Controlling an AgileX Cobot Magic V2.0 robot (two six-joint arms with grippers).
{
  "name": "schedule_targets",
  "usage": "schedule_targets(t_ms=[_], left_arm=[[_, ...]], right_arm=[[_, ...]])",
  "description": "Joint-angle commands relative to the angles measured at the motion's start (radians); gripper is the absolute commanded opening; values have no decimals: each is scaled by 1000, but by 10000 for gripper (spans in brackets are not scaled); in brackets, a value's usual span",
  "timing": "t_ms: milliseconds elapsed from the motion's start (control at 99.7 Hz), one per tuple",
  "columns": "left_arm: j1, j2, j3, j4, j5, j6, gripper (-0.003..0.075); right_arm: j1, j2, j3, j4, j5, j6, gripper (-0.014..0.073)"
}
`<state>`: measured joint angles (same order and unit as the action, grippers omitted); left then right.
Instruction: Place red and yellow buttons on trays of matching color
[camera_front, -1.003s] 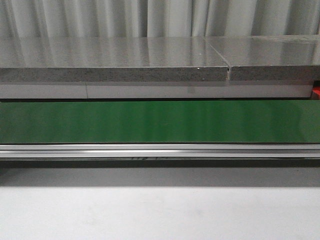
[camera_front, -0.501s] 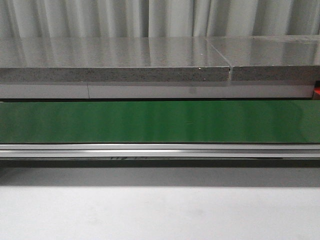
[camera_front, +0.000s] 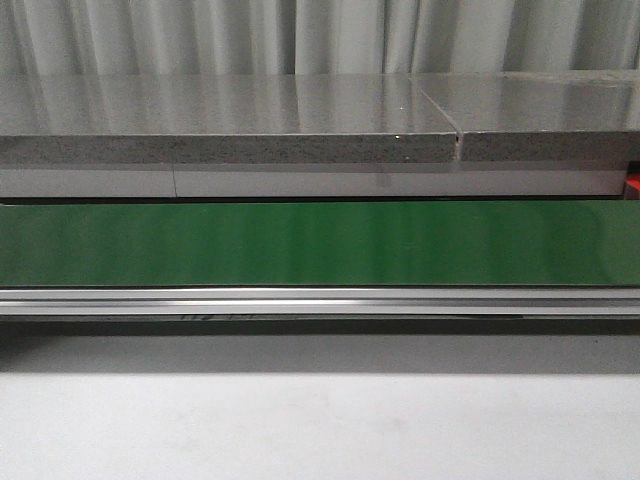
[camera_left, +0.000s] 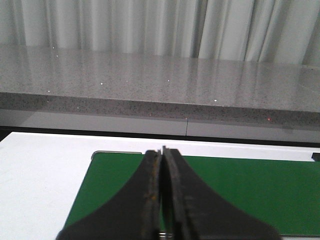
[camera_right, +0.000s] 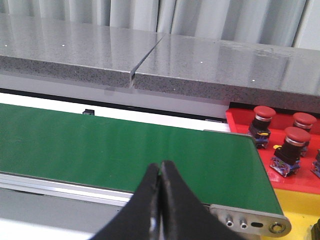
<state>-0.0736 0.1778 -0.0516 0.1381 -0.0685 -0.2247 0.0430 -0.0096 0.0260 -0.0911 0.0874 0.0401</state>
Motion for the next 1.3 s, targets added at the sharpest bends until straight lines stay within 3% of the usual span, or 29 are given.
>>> schedule_targets(t_ms=[0, 221, 311, 1293], left_arm=[[-7, -57, 0, -26, -56, 5, -19], [-7, -227, 83, -83, 1, 65, -19], [-7, -221, 81, -79, 47, 65, -19], [-7, -221, 84, -83, 48, 65, -19]], right_arm=[[3, -17, -10, -12, -78, -4, -68], [3, -17, -10, -12, -78, -4, -68], [3, -17, -10, -12, -78, -4, -68], [3, -17, -10, -12, -78, -4, -68]])
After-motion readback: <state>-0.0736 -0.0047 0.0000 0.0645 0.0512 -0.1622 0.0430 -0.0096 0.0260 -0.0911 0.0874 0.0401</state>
